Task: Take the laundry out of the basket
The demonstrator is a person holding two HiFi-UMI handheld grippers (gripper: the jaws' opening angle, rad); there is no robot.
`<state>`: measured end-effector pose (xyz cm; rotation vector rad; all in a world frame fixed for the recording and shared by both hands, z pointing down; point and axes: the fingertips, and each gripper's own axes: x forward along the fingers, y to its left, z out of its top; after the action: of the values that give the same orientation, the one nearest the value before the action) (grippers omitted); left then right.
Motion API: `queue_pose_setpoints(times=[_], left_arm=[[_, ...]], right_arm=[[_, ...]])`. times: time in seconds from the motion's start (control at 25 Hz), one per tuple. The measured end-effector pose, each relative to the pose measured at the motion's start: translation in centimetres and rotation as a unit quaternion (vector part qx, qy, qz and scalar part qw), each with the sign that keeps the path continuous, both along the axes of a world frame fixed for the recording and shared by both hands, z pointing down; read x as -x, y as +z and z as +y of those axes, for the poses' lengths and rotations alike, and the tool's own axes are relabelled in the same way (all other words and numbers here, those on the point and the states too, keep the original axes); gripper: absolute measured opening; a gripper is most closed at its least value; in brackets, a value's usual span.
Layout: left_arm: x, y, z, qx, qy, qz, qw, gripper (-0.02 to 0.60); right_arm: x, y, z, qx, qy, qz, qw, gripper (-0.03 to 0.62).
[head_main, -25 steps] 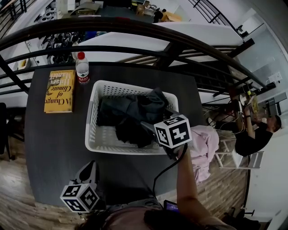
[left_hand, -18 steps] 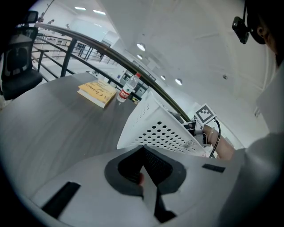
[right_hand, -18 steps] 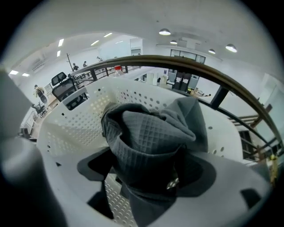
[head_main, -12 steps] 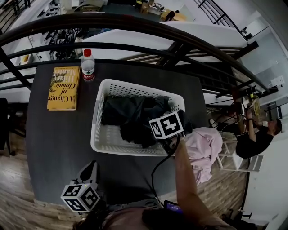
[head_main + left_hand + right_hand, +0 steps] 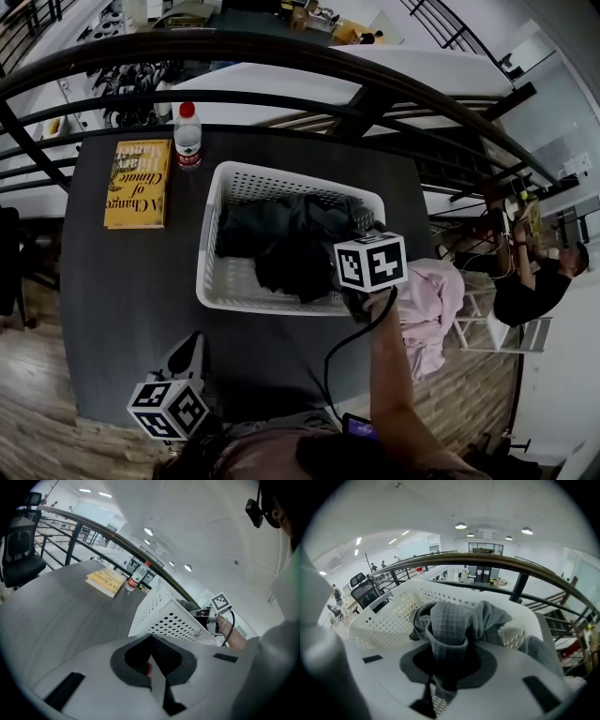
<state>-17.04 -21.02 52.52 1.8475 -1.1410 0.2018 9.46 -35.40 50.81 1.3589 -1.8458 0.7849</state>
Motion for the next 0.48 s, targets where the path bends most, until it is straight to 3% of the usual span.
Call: queue_pose_setpoints(times=[0.48], left_arm=[[1.1, -1.9, 0.9, -0.028, 0.008, 0.003, 0.9996, -0.011]], right_arm=[[-0.5, -8.9, 0.8, -0.121, 0.051, -0.021, 0.991, 0.078]])
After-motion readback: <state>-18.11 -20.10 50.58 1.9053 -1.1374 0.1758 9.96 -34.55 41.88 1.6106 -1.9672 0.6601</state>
